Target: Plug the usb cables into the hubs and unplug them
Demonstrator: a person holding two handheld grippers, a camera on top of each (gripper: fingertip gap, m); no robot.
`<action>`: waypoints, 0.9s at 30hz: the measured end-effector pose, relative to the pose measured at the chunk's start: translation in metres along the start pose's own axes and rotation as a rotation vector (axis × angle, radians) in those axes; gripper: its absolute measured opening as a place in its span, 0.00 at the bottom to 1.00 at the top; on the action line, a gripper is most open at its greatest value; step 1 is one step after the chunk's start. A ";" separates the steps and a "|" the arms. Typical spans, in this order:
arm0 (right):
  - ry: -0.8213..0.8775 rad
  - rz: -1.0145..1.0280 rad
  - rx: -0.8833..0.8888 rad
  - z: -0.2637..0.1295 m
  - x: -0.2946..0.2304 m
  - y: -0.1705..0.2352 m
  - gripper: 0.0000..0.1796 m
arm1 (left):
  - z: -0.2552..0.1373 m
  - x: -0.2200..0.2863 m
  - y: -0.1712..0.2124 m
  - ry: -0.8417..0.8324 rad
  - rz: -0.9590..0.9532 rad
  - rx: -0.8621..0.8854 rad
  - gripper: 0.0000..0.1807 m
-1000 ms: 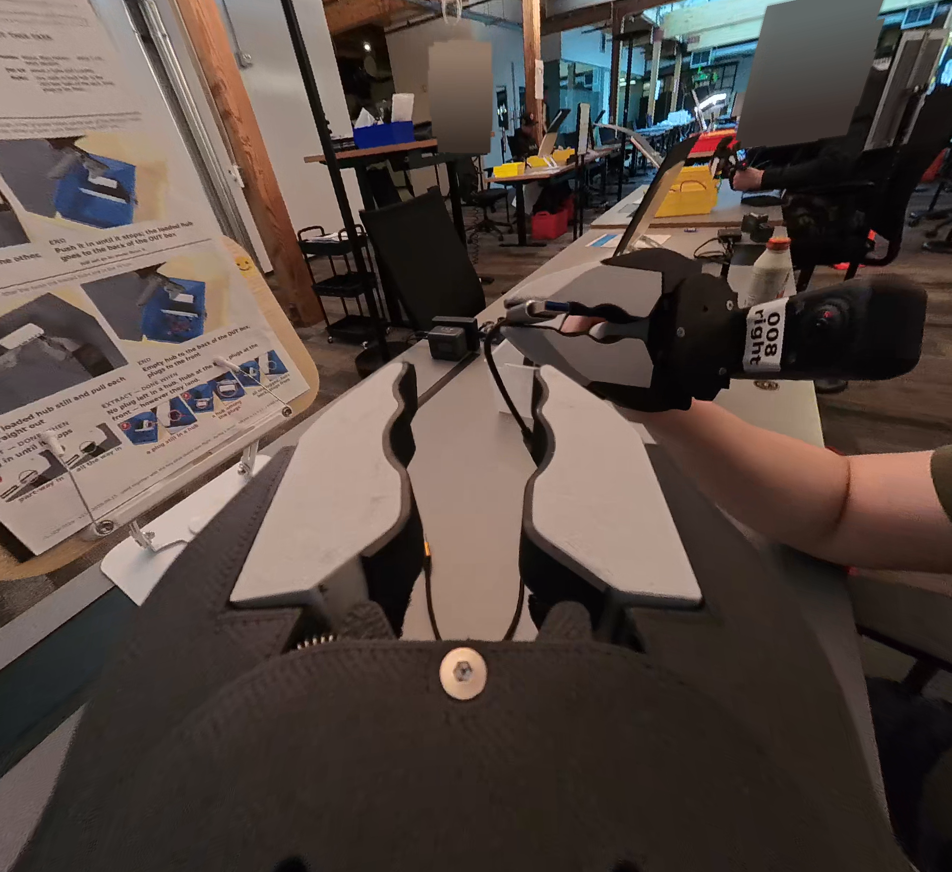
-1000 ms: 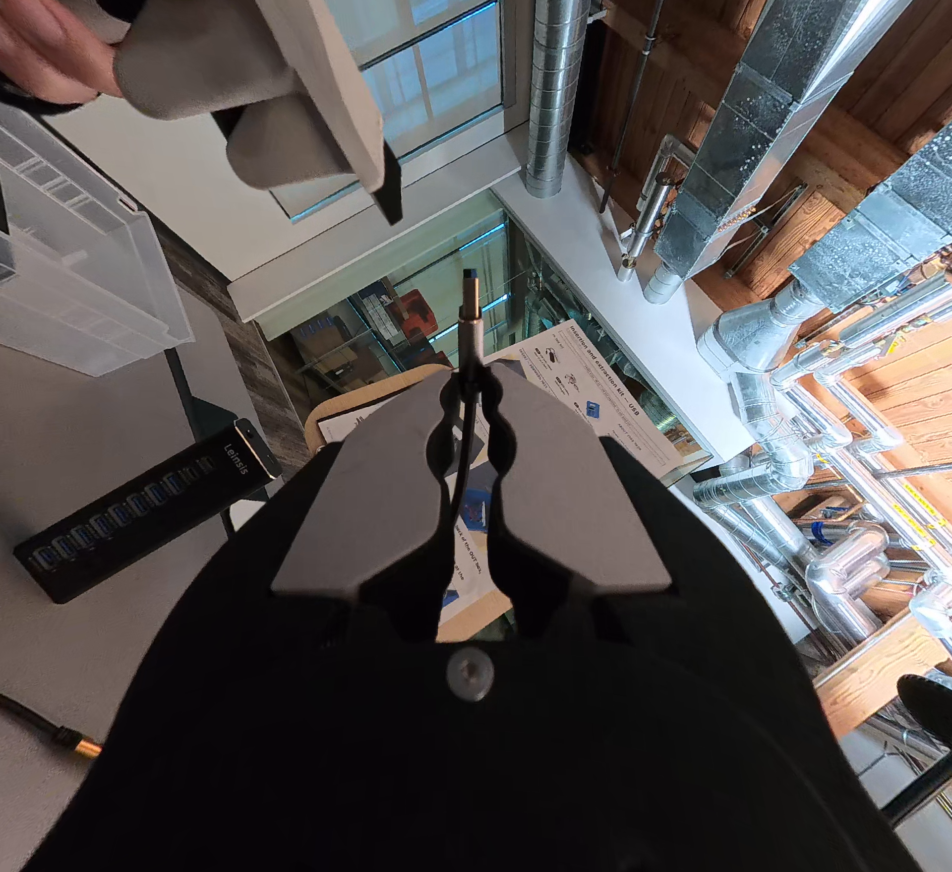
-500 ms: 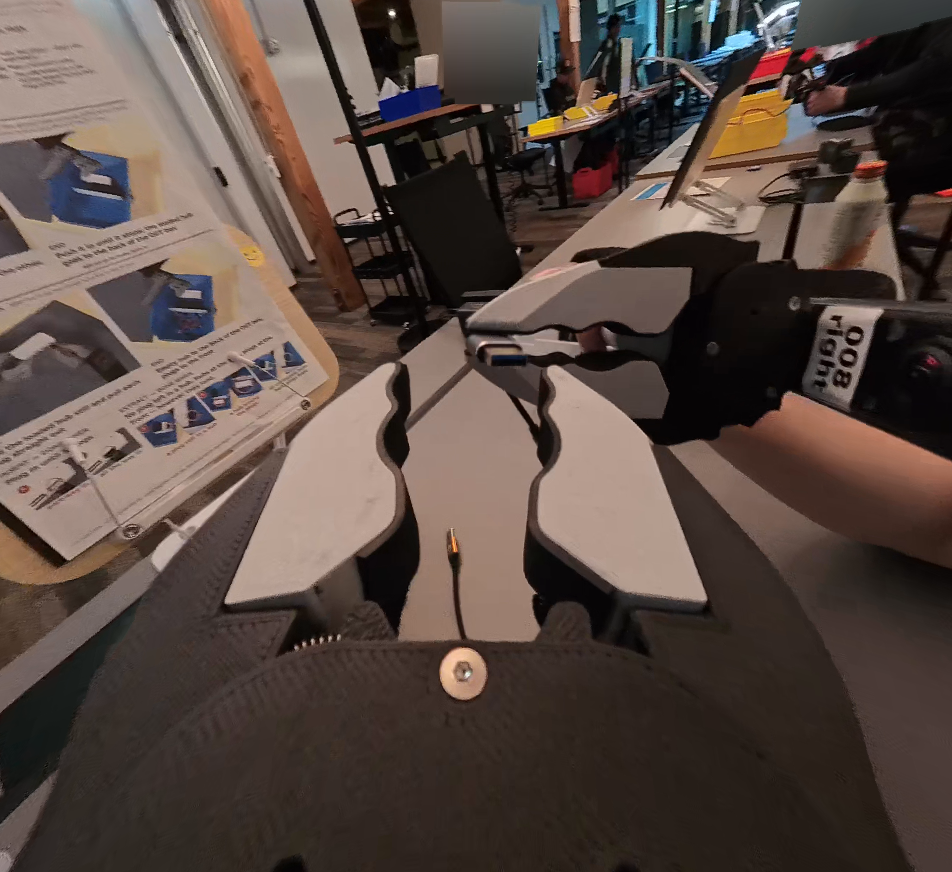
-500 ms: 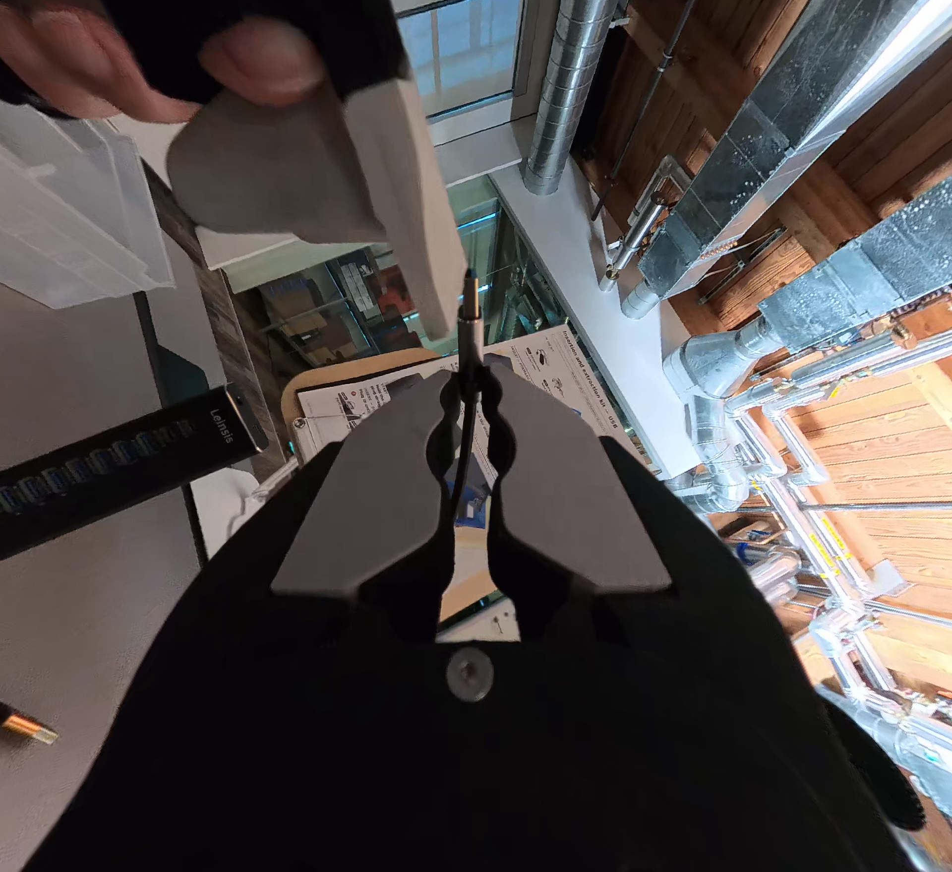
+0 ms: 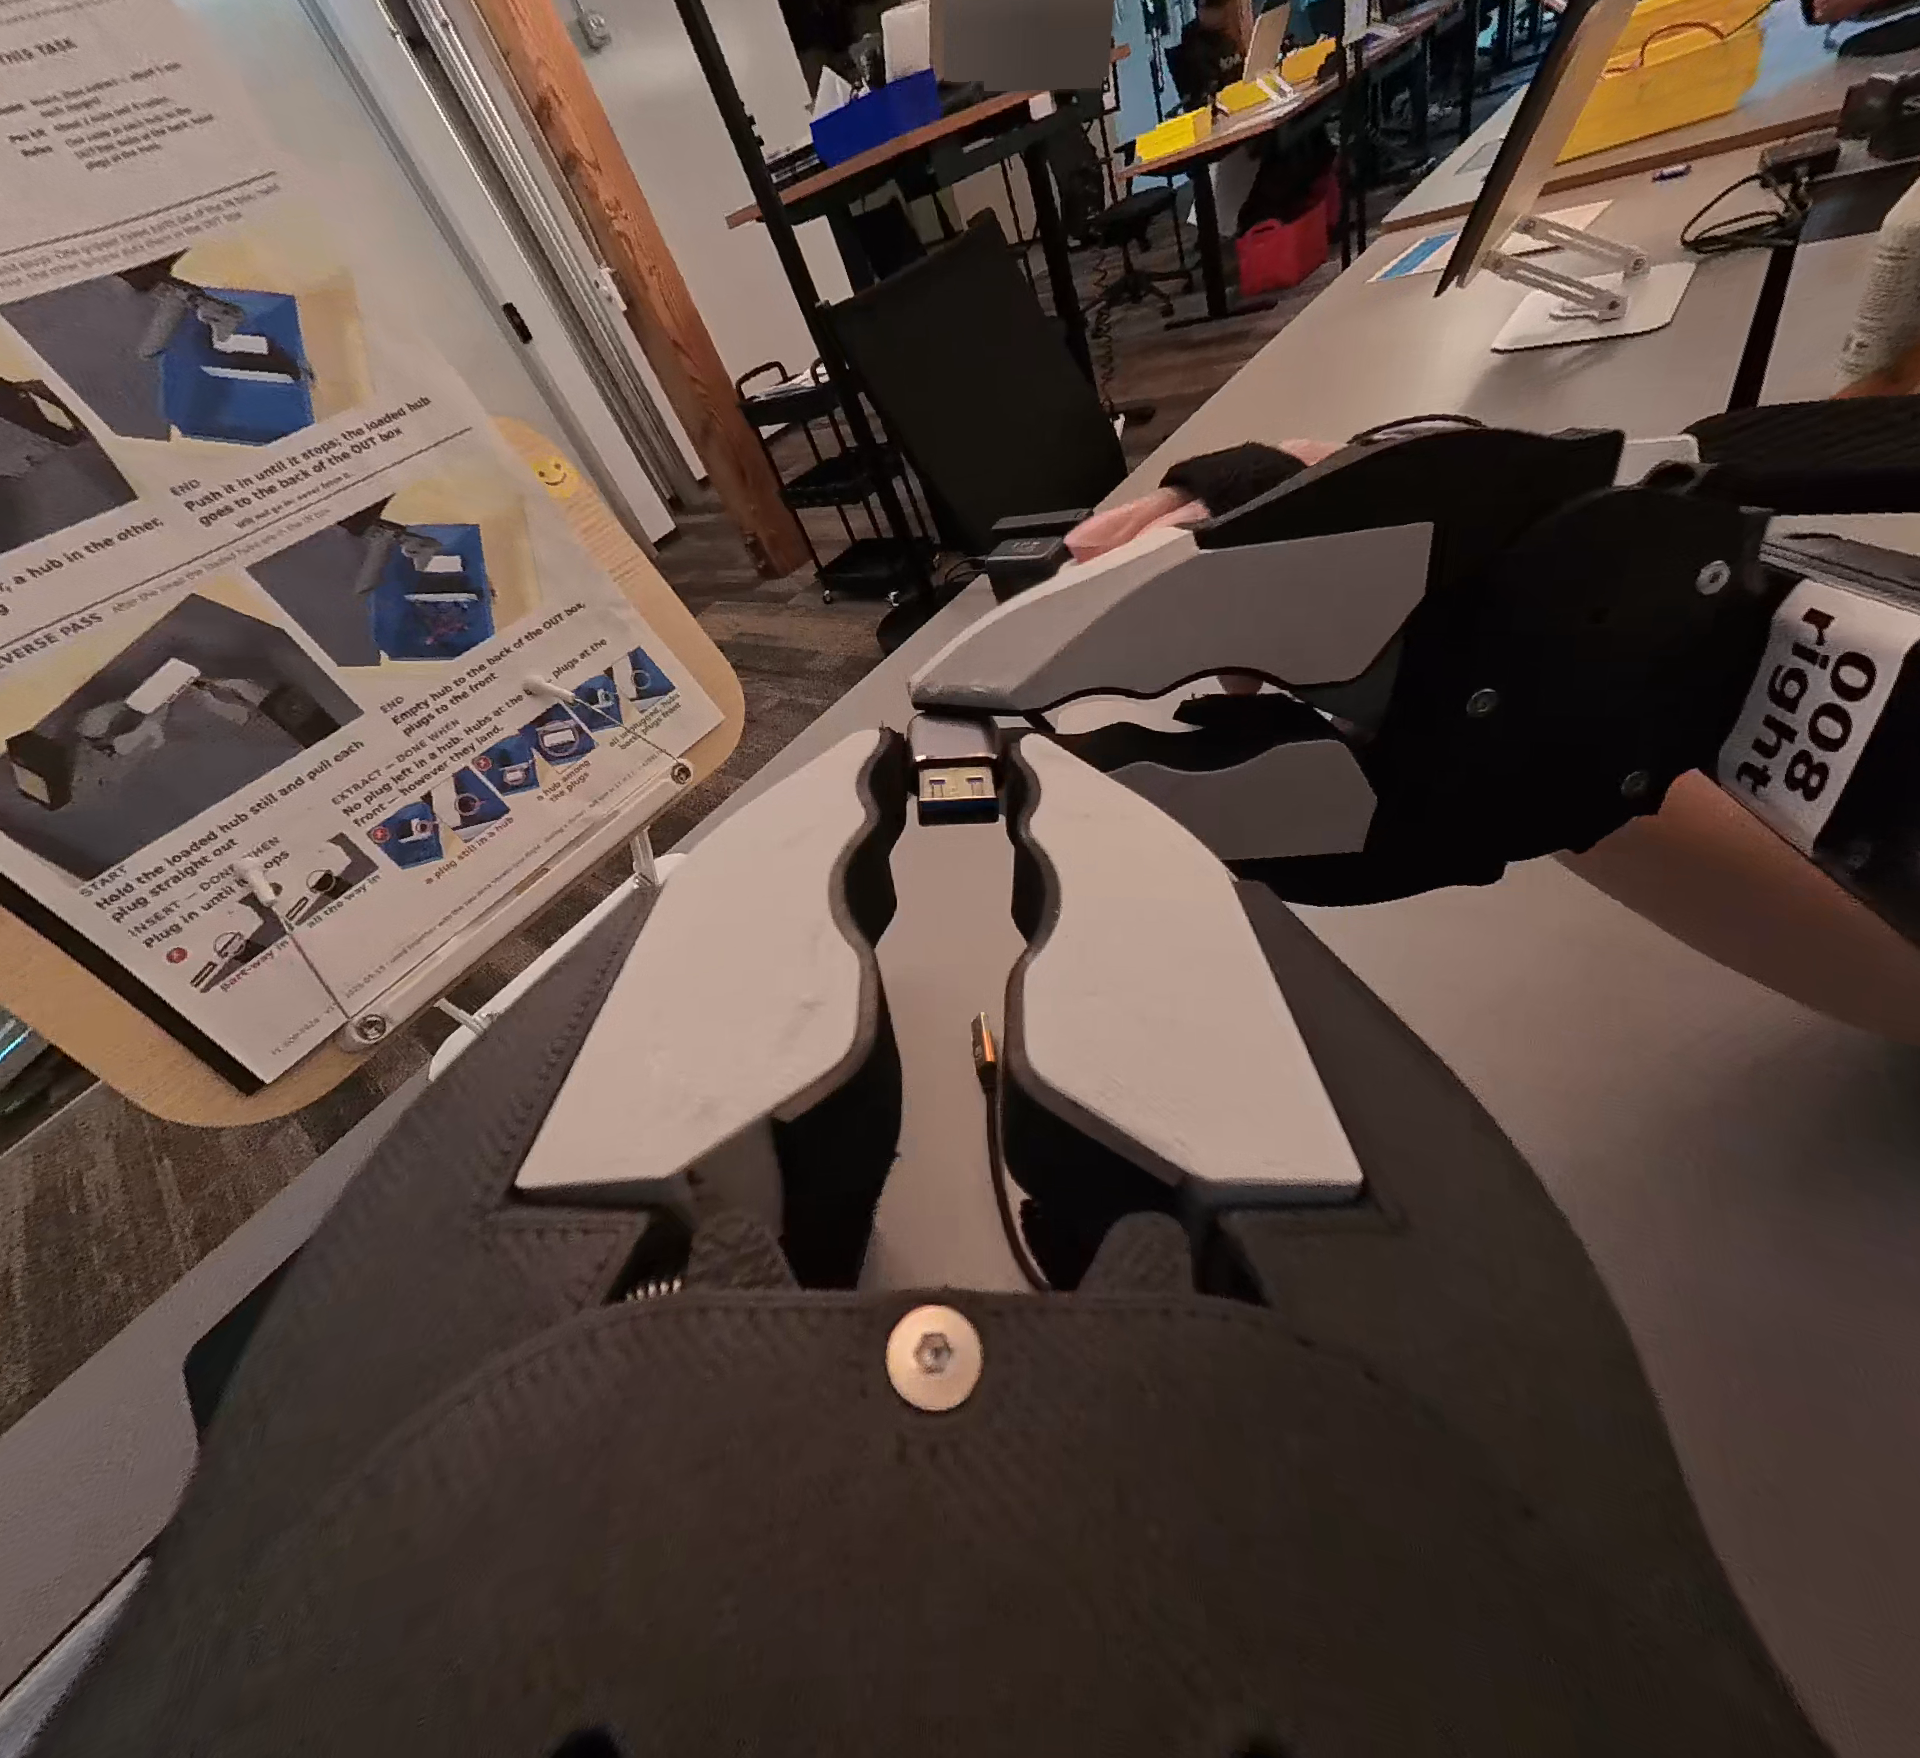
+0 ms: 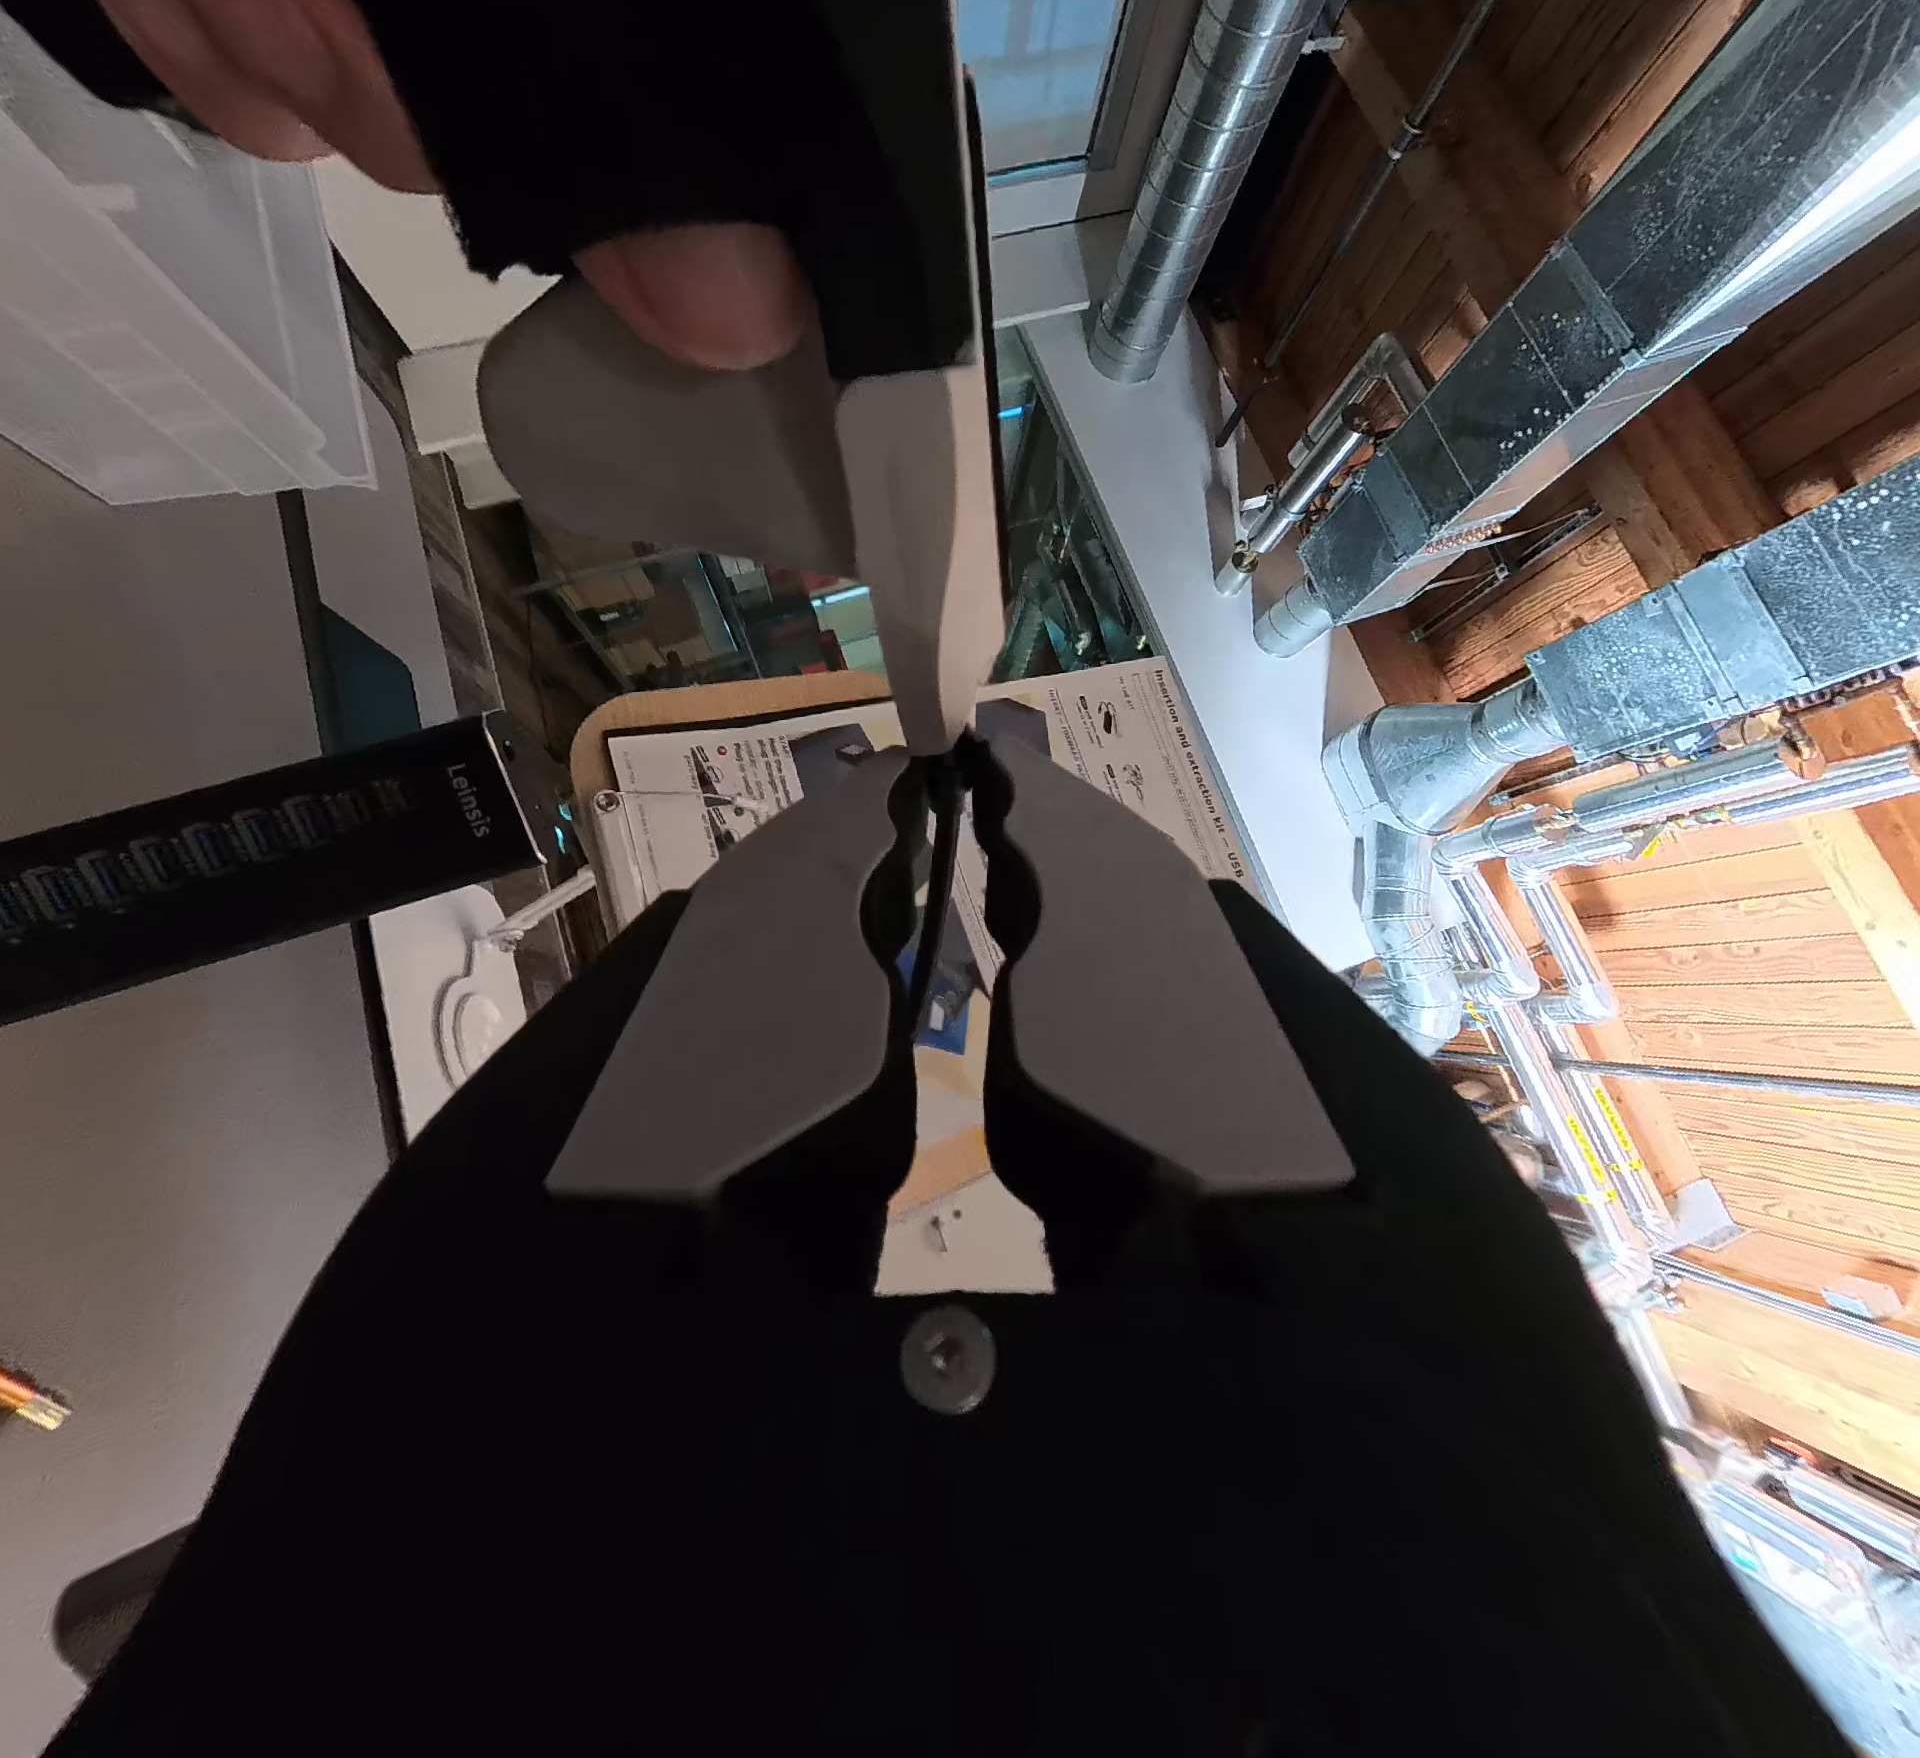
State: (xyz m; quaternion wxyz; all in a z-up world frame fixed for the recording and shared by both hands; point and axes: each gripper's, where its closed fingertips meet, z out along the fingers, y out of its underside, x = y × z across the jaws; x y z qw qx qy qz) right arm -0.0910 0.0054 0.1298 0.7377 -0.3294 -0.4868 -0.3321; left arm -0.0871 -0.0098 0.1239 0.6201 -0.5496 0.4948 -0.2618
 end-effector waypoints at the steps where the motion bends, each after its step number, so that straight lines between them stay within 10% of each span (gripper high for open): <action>1: -0.002 0.015 0.011 0.000 0.000 -0.001 0.04 | -0.001 0.000 0.000 0.006 0.002 0.000 0.09; 7: -0.096 0.278 0.116 -0.007 0.009 -0.012 0.03 | -0.016 -0.021 -0.004 -0.033 -0.014 0.015 0.09; 16: -0.667 1.290 0.170 0.008 -0.053 -0.061 0.14 | -0.043 -0.020 -0.033 0.086 -0.131 0.184 0.09; 27: -0.183 1.466 0.545 -0.005 0.033 -0.026 0.30 | -0.038 0.014 -0.042 0.341 -0.217 0.255 0.09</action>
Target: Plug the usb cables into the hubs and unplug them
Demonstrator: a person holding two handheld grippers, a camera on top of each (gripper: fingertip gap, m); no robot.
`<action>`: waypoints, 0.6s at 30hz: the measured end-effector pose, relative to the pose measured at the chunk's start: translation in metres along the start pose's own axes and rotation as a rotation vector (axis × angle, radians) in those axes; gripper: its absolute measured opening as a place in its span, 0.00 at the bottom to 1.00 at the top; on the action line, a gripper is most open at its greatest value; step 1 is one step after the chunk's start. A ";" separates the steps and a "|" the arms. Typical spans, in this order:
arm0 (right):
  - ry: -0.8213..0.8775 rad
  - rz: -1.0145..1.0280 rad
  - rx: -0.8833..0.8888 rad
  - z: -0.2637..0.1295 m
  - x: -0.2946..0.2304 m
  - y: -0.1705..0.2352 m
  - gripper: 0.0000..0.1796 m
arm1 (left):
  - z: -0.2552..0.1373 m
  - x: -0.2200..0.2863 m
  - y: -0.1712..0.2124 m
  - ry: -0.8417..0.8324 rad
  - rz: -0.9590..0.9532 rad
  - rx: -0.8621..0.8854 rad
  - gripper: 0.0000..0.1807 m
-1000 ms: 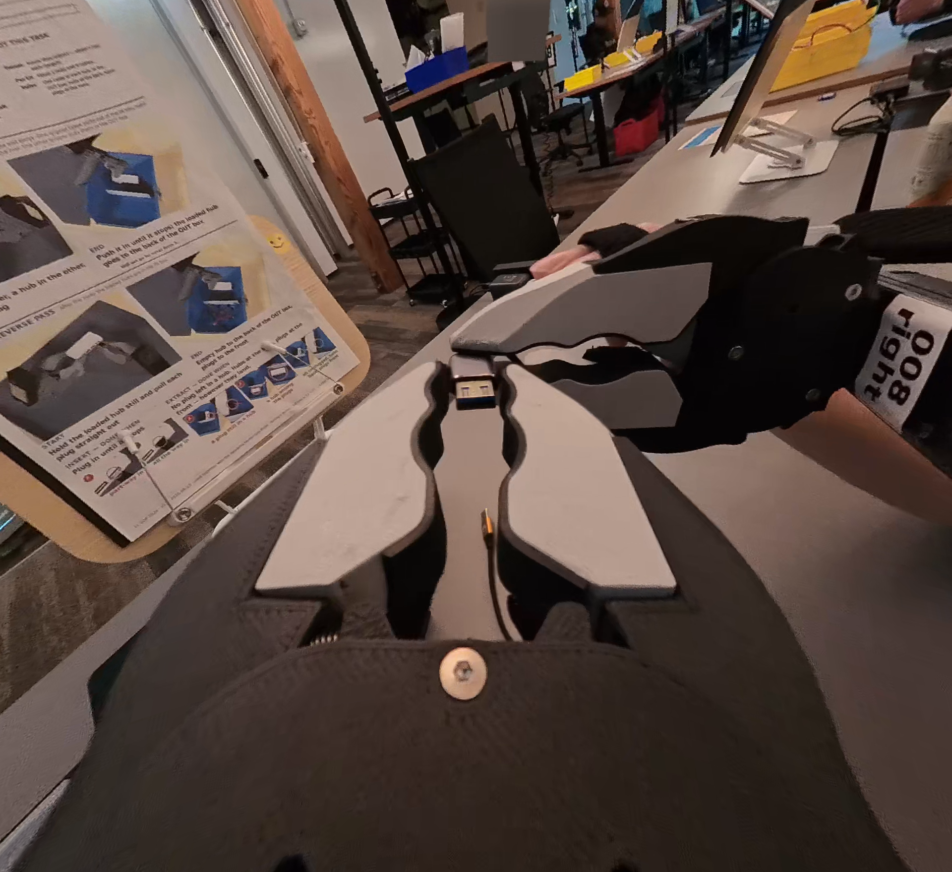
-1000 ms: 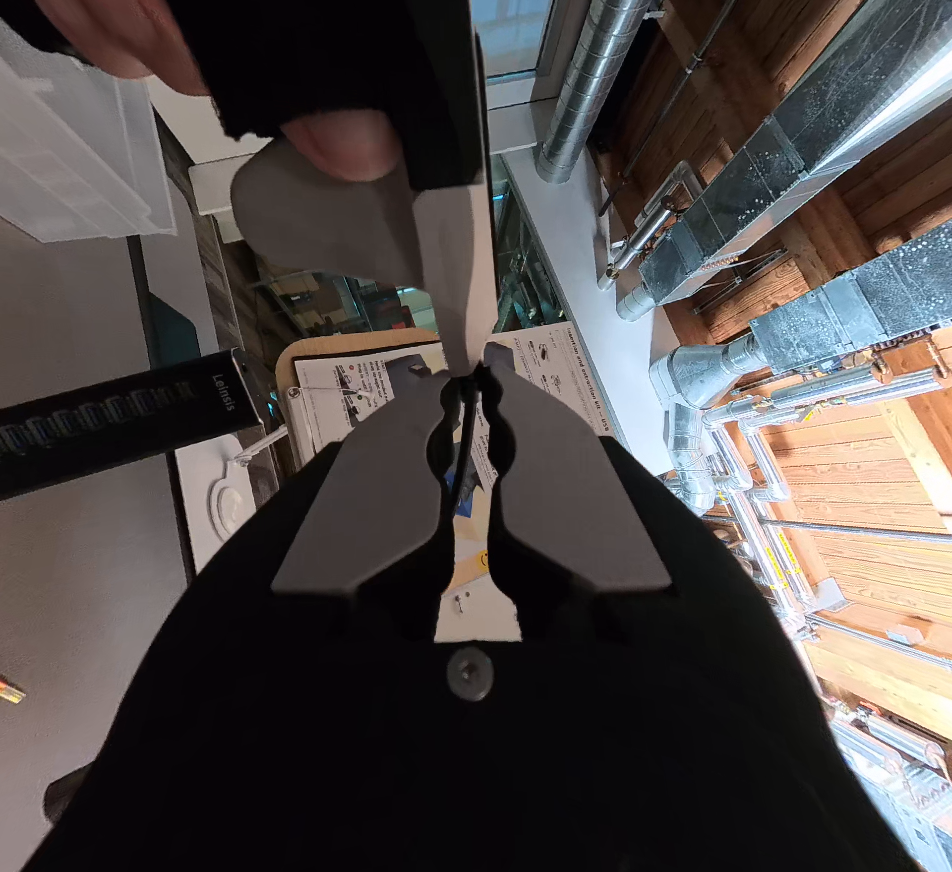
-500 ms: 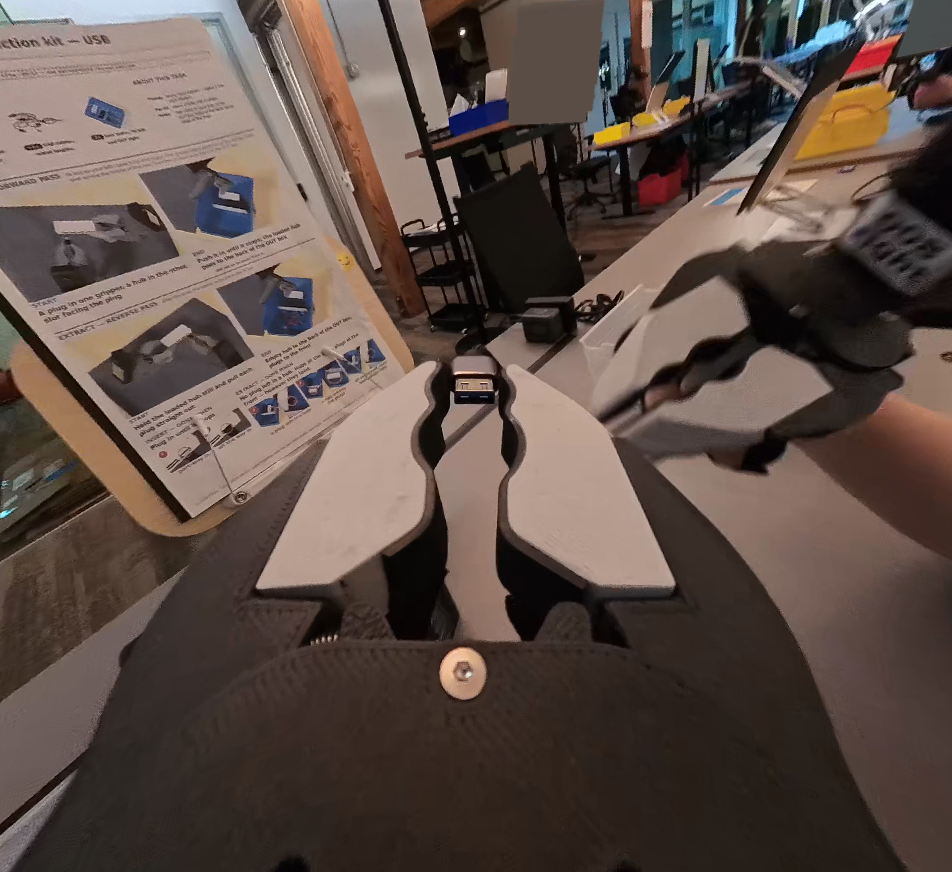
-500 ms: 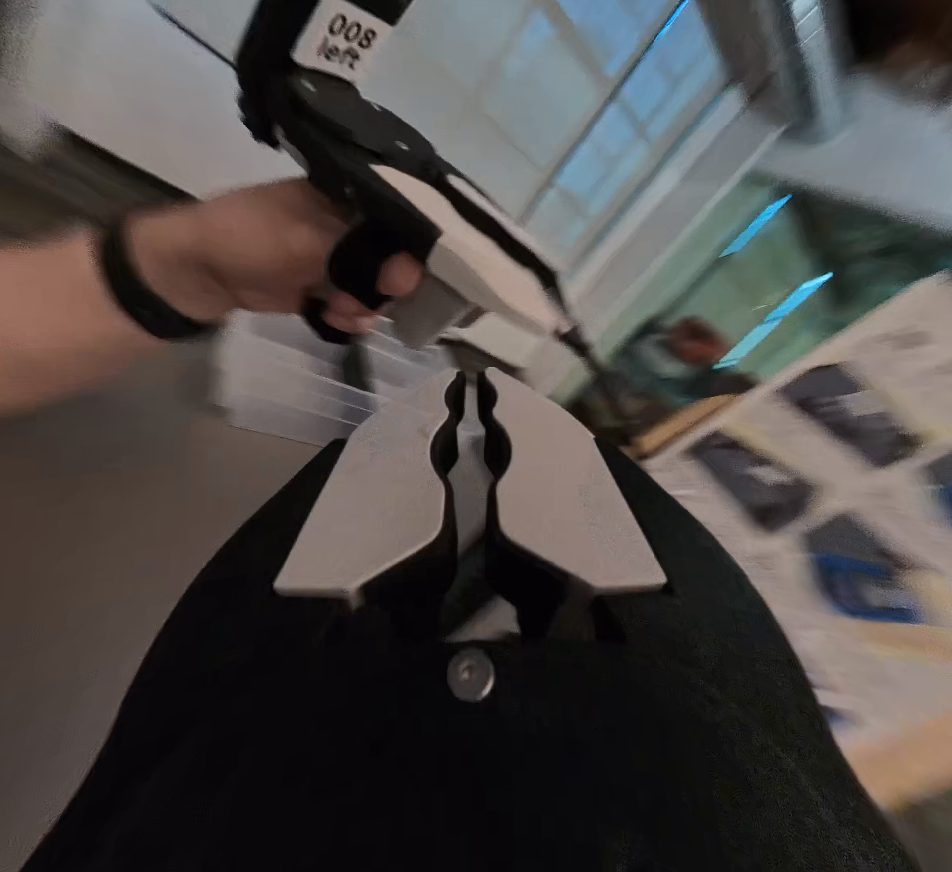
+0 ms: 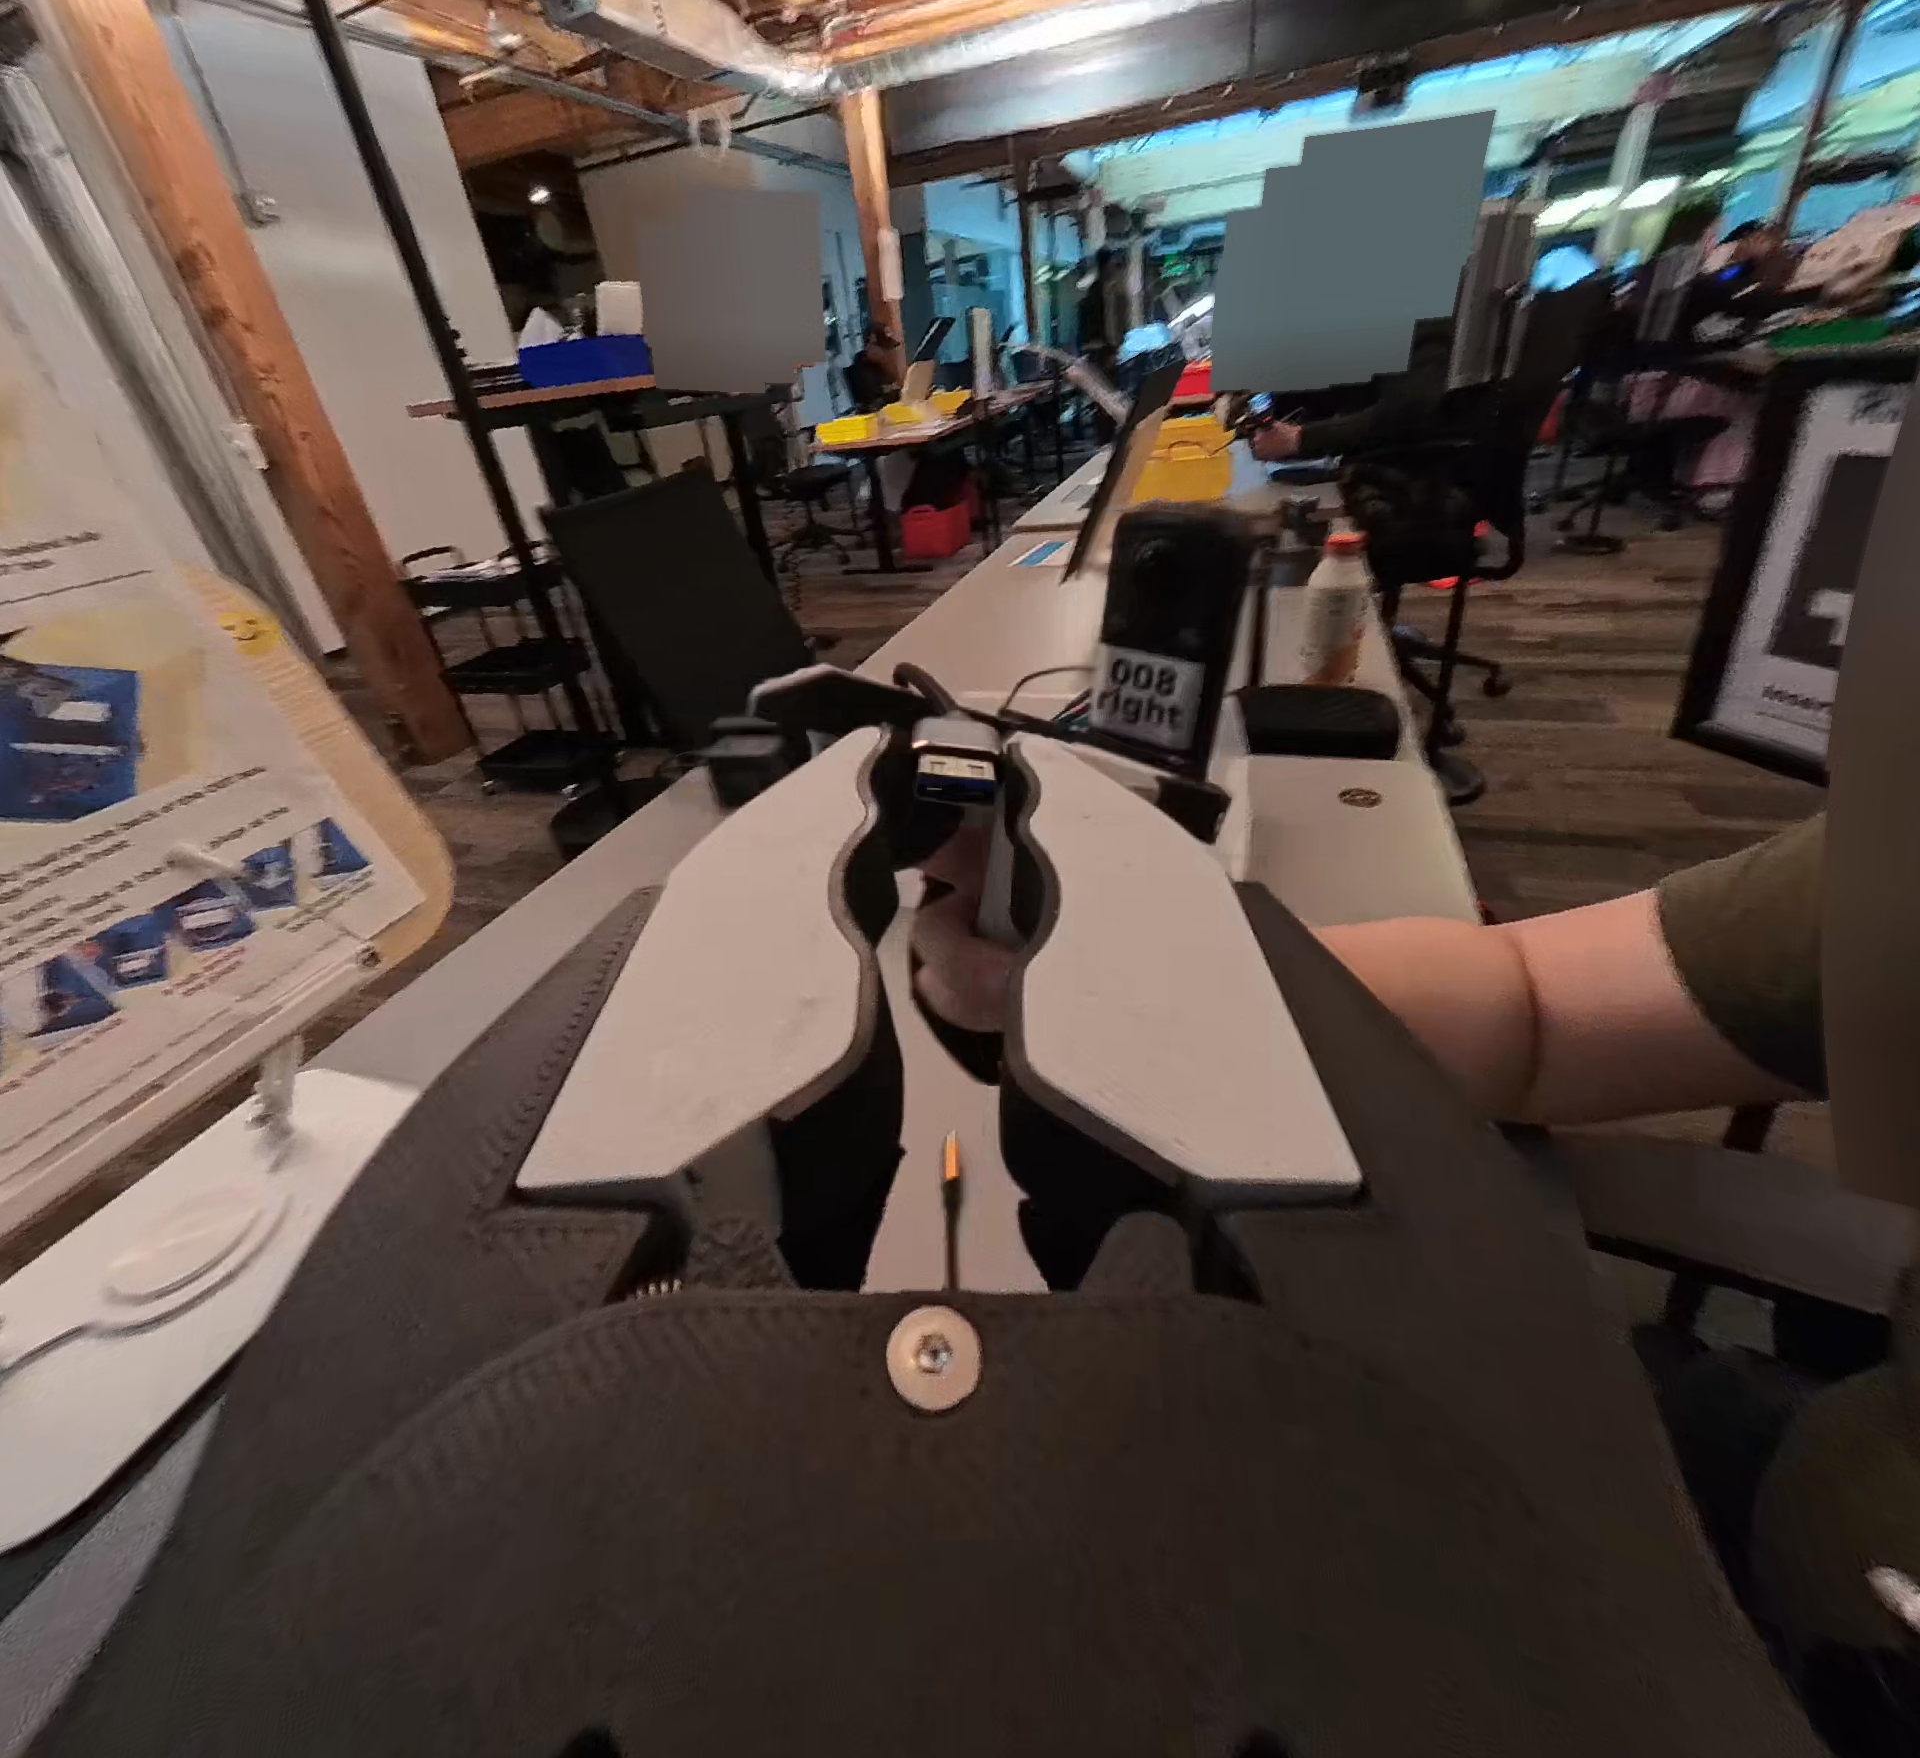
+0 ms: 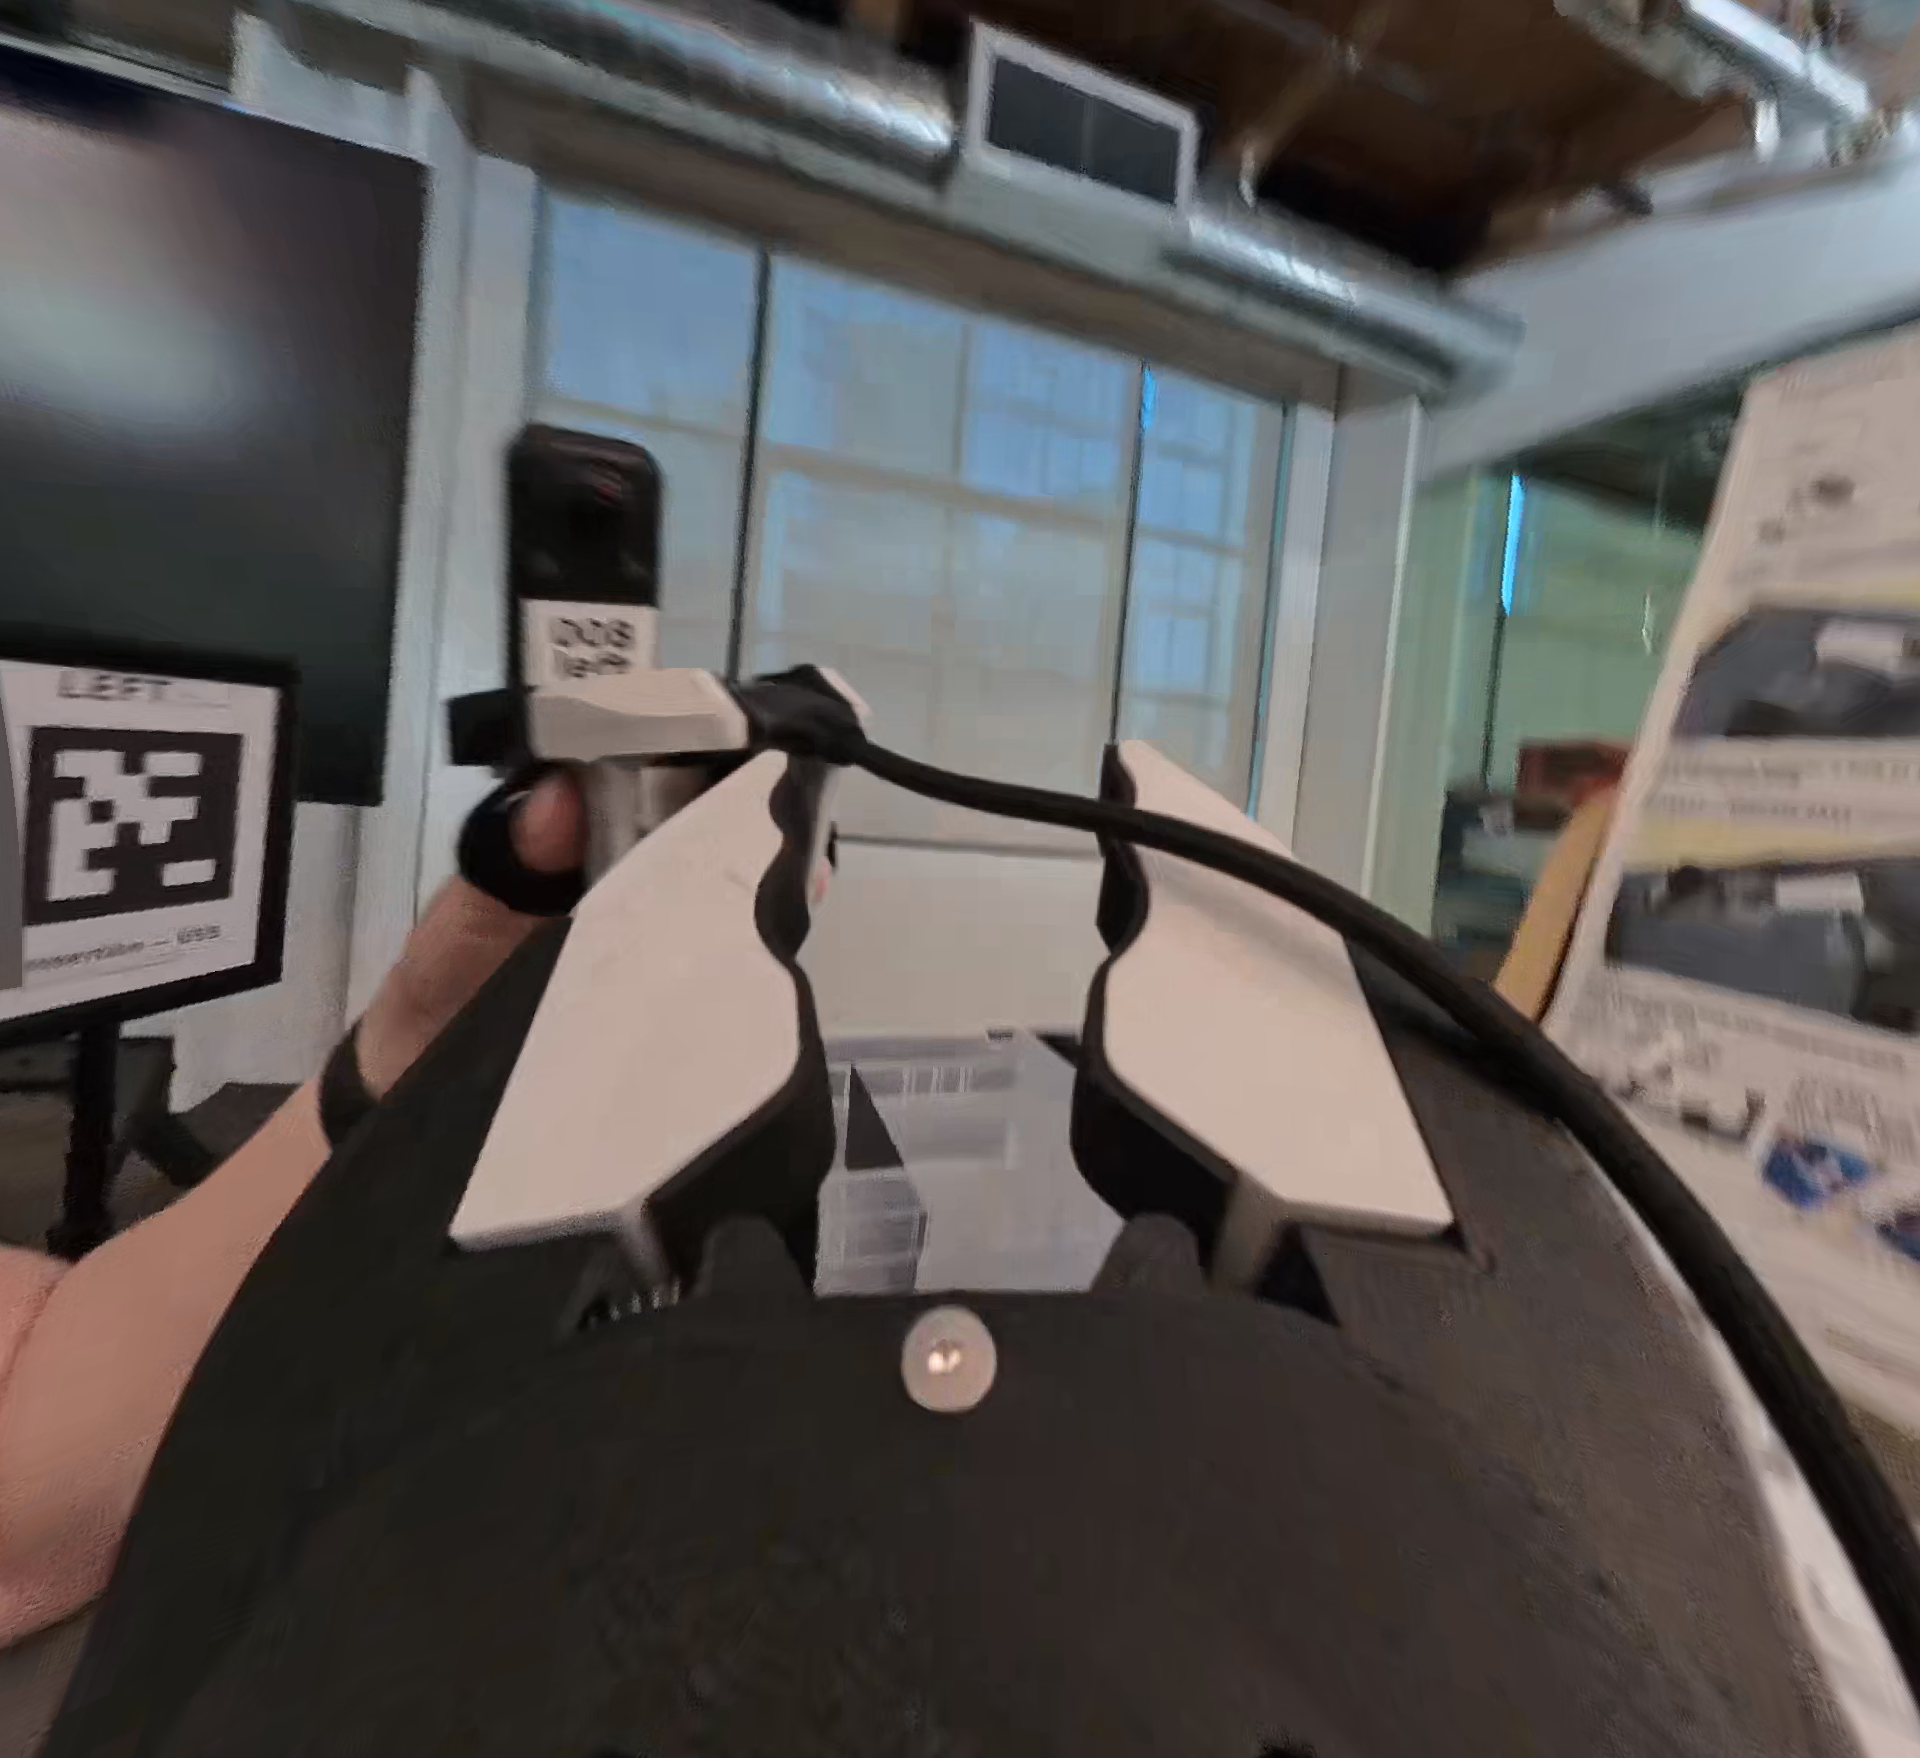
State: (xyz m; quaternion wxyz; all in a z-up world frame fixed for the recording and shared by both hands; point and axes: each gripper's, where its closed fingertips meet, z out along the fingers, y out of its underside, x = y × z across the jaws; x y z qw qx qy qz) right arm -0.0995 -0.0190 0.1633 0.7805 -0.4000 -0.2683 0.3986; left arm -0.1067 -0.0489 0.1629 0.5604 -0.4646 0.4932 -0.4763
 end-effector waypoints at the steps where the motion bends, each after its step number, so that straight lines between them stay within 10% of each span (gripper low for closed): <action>1: -0.049 -0.047 0.044 -0.003 -0.008 -0.007 0.29 | -0.001 0.004 -0.002 0.034 -0.017 0.016 0.09; 18: -0.360 -0.122 0.023 -0.023 -0.043 -0.027 0.03 | 0.000 0.023 0.006 0.242 -0.129 -0.010 0.08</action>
